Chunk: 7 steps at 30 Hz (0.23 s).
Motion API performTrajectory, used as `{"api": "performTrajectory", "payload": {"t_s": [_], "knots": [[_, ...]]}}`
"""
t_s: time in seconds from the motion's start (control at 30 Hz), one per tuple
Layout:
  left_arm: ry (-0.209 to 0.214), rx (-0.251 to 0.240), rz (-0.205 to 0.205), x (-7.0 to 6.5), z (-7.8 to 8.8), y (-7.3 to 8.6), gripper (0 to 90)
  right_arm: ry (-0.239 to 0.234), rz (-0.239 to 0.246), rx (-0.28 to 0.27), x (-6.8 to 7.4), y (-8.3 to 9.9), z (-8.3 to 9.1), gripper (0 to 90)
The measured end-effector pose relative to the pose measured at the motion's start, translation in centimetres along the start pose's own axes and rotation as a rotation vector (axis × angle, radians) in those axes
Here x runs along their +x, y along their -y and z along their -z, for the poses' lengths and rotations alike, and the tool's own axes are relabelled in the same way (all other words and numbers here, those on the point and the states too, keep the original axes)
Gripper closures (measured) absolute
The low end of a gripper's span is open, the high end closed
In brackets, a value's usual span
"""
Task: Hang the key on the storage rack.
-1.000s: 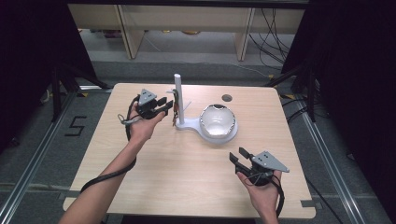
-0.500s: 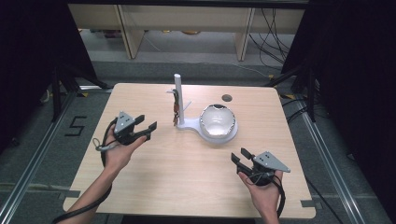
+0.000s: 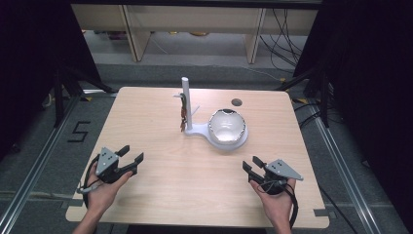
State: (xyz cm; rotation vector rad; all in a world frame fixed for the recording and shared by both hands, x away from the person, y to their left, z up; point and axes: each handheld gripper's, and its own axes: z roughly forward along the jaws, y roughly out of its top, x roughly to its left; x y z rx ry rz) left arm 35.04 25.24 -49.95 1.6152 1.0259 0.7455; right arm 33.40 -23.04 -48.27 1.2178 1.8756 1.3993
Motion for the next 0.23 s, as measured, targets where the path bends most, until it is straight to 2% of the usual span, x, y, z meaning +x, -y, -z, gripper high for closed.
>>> {"api": "performTrajectory", "payload": {"t_s": [0.03, 0.07, 0.1, 0.23], "knots": [[0.001, -0.004, 0.013, 0.1, 0.1, 0.5, 36.6, 0.002, 0.007, 0.013, 0.0, 0.0, 0.0, 53.7], [-0.003, 0.012, 0.013, 0.2, 0.3, 0.9, 36.4, -0.011, -0.013, 0.013, 0.0, 0.0, 0.0, 53.6], [0.003, 0.008, 0.012, 0.2, 0.3, 1.2, 36.0, -0.01, -0.005, 0.01, 0.0, 0.1, 0.0, 53.5], [0.002, -0.003, 0.029, 0.2, 0.4, 1.7, 34.9, -0.018, -0.014, 0.014, 0.0, 0.1, 0.0, 52.7]]}}
